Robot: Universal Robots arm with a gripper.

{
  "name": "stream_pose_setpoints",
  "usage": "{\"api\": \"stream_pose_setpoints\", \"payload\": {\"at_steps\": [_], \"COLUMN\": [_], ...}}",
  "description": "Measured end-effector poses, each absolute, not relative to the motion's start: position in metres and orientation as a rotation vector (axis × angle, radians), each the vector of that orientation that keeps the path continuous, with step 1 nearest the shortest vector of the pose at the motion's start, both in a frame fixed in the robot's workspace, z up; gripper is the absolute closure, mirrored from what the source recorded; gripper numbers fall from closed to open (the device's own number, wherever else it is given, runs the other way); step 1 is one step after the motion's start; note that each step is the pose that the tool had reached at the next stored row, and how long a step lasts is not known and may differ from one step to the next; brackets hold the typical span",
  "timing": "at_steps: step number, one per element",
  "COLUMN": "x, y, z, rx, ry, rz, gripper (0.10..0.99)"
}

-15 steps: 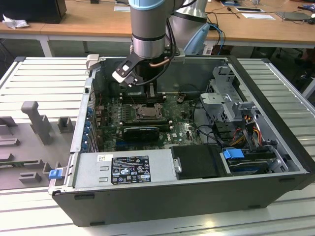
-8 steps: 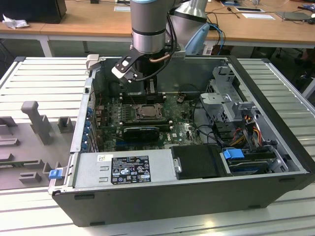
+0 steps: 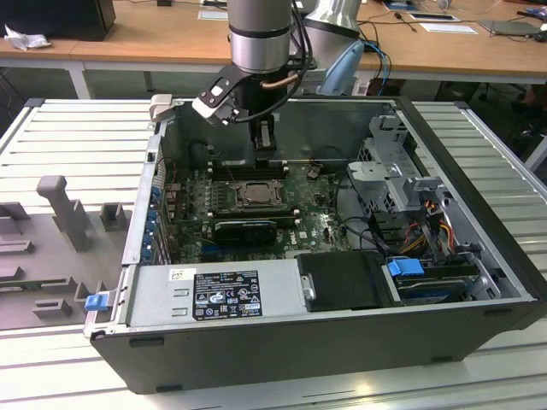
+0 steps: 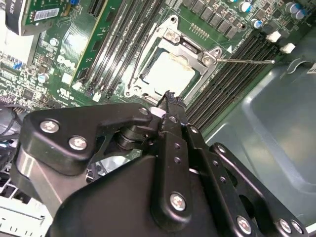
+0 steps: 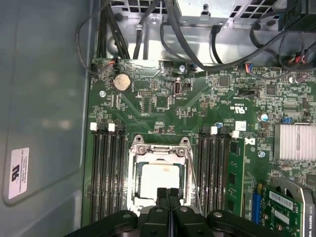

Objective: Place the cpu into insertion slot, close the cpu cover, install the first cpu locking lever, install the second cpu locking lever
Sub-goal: 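Install the first cpu locking lever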

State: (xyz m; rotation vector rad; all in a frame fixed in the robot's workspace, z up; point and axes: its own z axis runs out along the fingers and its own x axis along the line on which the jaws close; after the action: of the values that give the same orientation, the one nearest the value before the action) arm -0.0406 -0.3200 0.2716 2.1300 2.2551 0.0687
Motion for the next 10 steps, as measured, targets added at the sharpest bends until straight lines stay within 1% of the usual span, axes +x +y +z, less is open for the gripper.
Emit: {"api": "stream_pose_setpoints", "payload": {"at_steps": [10], "x": [-0.0407], "y": [-0.32], "z": [0.2716], "rx": [1.983], "ry": [2.389], "rz": [0.072], "gripper": [0.98]}}
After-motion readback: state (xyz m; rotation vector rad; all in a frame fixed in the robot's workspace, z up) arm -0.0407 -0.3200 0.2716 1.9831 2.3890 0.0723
